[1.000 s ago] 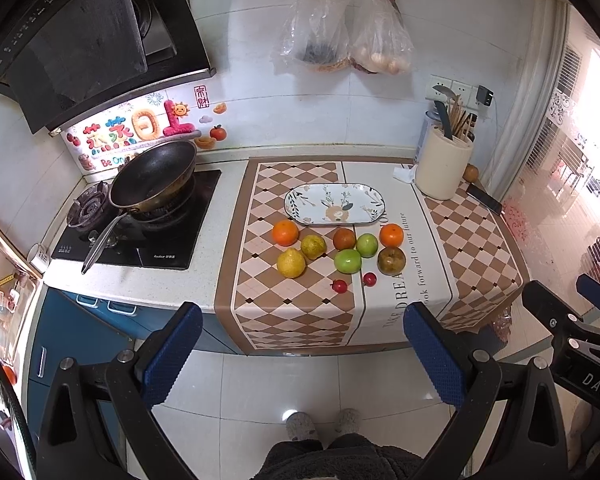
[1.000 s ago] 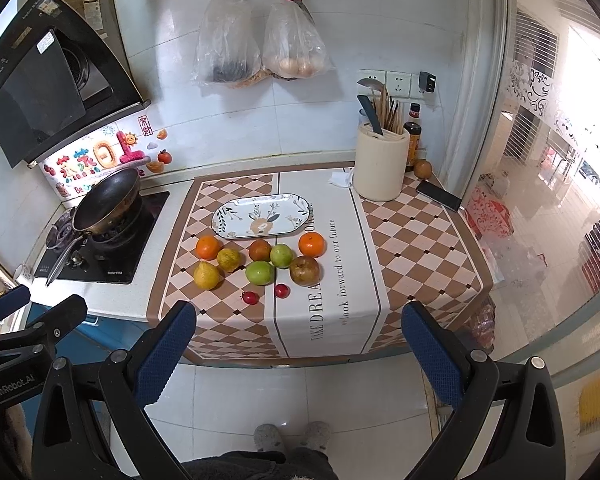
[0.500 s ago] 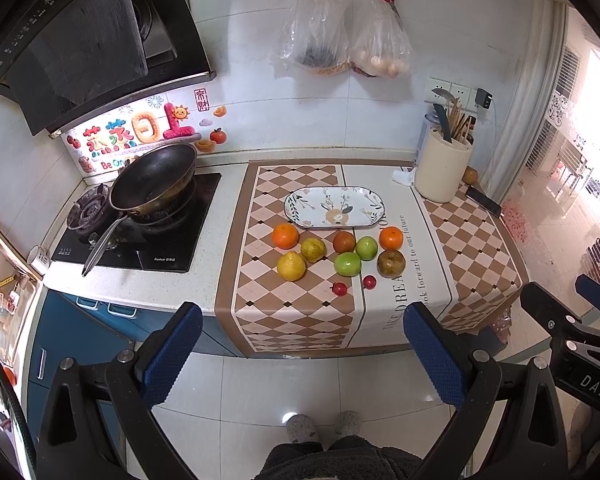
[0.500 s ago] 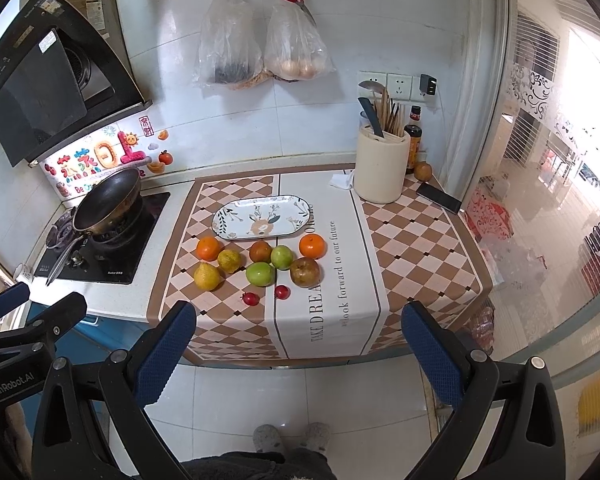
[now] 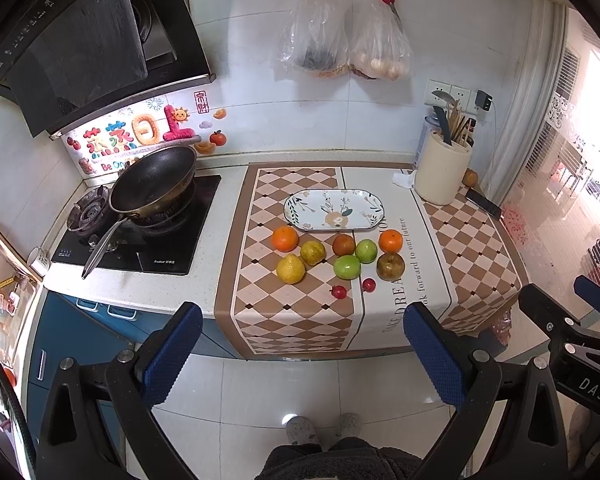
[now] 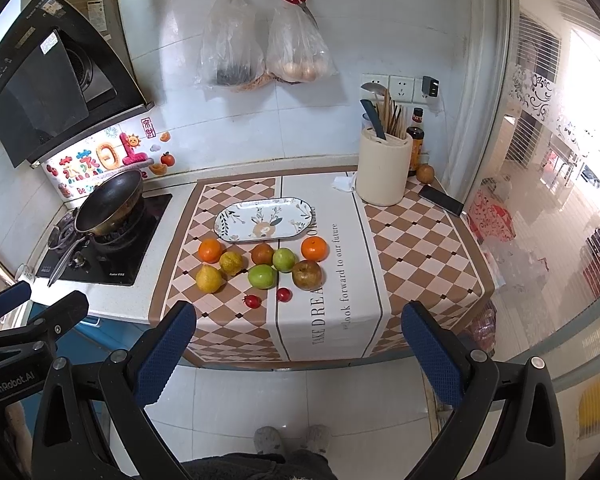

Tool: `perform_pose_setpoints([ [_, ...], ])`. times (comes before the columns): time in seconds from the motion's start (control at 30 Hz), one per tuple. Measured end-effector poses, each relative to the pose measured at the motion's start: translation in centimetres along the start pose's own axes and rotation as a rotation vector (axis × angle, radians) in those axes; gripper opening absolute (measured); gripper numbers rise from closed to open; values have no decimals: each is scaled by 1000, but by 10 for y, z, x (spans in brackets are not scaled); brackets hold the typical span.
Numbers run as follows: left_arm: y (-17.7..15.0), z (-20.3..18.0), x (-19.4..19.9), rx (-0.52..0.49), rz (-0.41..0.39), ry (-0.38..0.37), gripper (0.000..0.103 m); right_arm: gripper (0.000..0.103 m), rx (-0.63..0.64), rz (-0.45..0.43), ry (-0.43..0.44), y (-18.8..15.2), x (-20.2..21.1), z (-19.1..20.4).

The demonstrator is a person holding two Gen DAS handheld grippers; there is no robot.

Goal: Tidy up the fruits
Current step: 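Grasp the yellow citrus with the left tool while the right tool grasps the brown apple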

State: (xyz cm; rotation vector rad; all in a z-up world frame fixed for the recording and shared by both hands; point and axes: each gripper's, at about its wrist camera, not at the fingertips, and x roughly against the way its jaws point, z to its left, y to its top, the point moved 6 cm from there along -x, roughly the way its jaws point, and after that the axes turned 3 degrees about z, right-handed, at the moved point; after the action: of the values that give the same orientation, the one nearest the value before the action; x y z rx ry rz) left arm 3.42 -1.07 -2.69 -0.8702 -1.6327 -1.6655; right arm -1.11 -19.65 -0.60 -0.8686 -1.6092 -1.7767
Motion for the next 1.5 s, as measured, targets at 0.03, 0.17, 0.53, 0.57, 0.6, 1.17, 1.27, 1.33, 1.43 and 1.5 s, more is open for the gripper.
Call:
perform_pose_setpoints([
  [0.03,-1,0,0,1,0,0,103,103,1,1,2,1,0,-1],
  [0.17,1,1,0,13,-2,3,103,103,-1,-1,2,-1,-1,0],
  [0.53,29,18,-44,108,-78,212,103,103,-31,52,111,10,-79,-23],
  [0.57,30,22,-55,116,-62,228,103,103,-30,73,137,10,-93,-23],
  [0.6,29,25,-63,124,-52,243,103,103,-28,90,149,10,-108,-23],
  [1.17,22,66,-311,56,422,158,97,103,-109,404,69,10,-356,-30],
  [1.27,23,64,-351,-7,498,118,94,102,-125,468,54,4,-392,-28],
  [1.33,22,59,-374,-50,542,87,94,102,-138,512,47,-1,-411,-26],
  [1.43,21,54,-398,-103,578,50,94,102,-150,557,41,-7,-429,-22],
  [1.5,19,49,-412,-131,605,22,94,102,-154,575,36,-9,-437,-20],
])
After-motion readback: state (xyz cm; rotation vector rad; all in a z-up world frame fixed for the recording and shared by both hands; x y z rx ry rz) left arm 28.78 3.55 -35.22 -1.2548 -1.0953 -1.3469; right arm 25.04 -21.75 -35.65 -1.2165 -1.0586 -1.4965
